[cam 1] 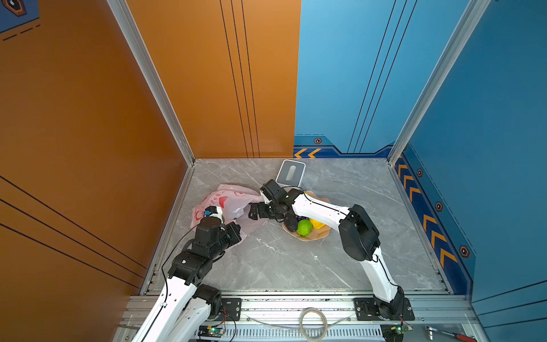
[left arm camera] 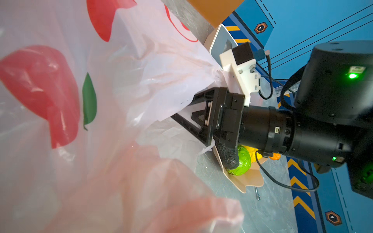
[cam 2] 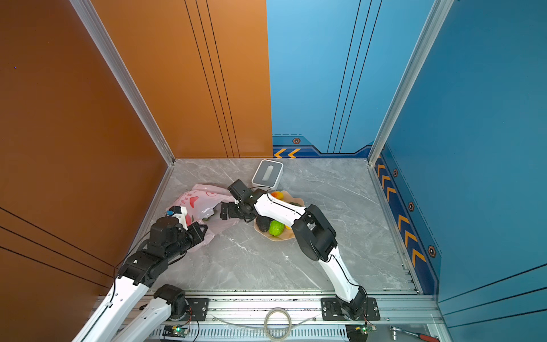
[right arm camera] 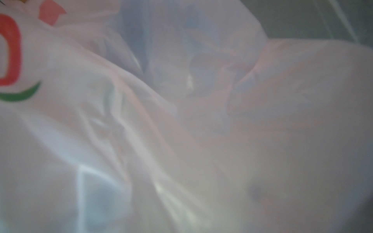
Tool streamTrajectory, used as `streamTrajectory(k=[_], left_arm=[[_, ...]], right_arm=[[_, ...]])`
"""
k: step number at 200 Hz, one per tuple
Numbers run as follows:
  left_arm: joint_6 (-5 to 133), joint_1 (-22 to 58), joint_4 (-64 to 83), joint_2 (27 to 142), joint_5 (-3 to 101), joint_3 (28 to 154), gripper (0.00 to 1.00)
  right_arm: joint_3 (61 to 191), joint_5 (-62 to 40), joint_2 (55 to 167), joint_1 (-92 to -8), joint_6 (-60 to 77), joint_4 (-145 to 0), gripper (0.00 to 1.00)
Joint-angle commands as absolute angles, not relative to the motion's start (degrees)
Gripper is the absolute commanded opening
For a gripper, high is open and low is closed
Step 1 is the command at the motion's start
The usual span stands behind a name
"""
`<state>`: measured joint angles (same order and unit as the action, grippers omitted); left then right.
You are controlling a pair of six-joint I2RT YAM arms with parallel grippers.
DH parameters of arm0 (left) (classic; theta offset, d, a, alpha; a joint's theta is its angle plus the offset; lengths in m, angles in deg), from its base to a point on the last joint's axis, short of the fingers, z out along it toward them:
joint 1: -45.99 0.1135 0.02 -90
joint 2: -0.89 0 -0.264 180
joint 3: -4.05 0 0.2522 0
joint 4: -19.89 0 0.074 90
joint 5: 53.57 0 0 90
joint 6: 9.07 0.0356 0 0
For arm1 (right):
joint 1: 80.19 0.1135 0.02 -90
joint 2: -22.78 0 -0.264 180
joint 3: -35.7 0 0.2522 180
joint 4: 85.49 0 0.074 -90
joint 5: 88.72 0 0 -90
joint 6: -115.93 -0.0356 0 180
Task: Place the fruits into the plastic bag
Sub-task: Place the fruit in the plastic bag.
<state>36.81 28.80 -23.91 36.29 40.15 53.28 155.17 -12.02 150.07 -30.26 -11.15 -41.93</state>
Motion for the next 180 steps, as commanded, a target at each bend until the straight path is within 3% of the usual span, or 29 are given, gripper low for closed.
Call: streamTrajectory(k=[1, 132, 180], left_arm=[[39.5, 29.1, -25.0, 35.0, 38.1, 54.3, 0.0], [52.2, 29.6, -22.9, 31.5, 40.9, 51.0, 0.0], [53.2, 30.0, -23.9, 31.6, 42.0, 52.2, 0.0]], right_arm=[[156.9, -8.8, 146.8, -29.1, -5.0, -35.2, 1.0], [150.2, -4.0, 130.4, -28.0, -2.2, -33.3, 1.0], [143.3, 5.0, 118.6, -29.0, -2.4, -33.9, 1.0]])
